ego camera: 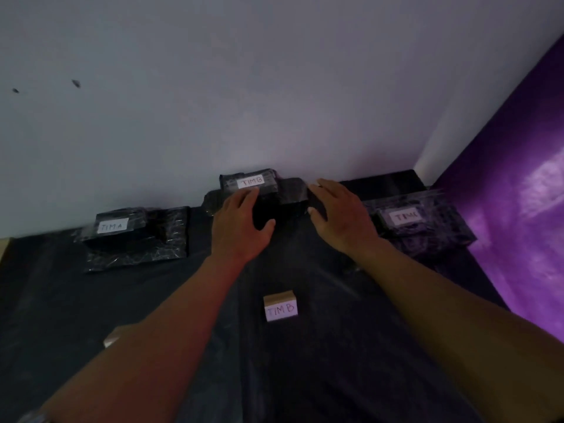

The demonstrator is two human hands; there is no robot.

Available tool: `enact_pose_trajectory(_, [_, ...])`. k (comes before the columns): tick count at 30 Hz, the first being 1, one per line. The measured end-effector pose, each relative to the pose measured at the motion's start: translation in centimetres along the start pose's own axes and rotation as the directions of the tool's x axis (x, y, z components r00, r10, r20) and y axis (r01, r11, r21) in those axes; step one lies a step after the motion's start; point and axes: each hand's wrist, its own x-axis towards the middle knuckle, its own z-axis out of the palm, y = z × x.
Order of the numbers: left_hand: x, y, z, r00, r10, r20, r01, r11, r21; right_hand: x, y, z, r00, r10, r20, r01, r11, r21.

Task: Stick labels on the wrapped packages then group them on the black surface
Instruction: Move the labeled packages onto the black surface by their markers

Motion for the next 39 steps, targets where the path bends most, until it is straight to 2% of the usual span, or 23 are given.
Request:
enact_pose_trajectory(5, [-1.2, 5.2, 0.2, 0.999, 0.029, -0.030, -0.029, 0.999, -0.018, -2.1, 3.2, -3.8, 0.997, -0.034, -0.071, 0.033, 0.999, -0.005])
enact_pose_trajectory(13, [-3.6, 14.4, 2.1, 0.998, -0.026, -0.065, 0.023, 0.999, -0.048, -5.5, 9.2, -9.9, 0.996, -0.085, -0.040, 0.087, 0.995, 0.048])
enact_pose_trajectory(17, [-4.7, 18.0, 3.1, 0.998, -0.002, -0.062, -0.001, 0.999, -0.053, -7.2, 11.8, -12.2, 0.998, -0.064, -0.026, 0.066, 0.996, 0.063])
enact_pose_trajectory(24, [-5.0, 20.7, 5.2, 0.999, 0.046, -0.014, -0.047, 0.996, -0.072, -8.7, 14.7, -13.6, 1.000, 0.011, 0.029, -0.013, 0.998, 0.067])
enact_pose_trajectory(28, [-5.1, 21.5, 6.5, 0.998, 0.060, 0.017, -0.059, 0.996, -0.070, -9.4, 16.6, -13.6, 1.000, 0.003, 0.022, -0.005, 0.998, 0.061])
enact_pose_trajectory(32, [-5.1, 21.8, 8.1, 0.998, 0.033, 0.051, -0.031, 0.999, -0.045, -9.6, 18.6, -13.3, 0.991, 0.042, 0.126, -0.048, 0.998, 0.047])
enact_pose_trajectory(39, [-5.8, 22.7, 11.3, 0.996, -0.074, 0.058, 0.074, 0.997, 0.010, -8.7, 22.4, -12.4, 0.958, -0.016, 0.285, 0.010, 1.000, 0.022])
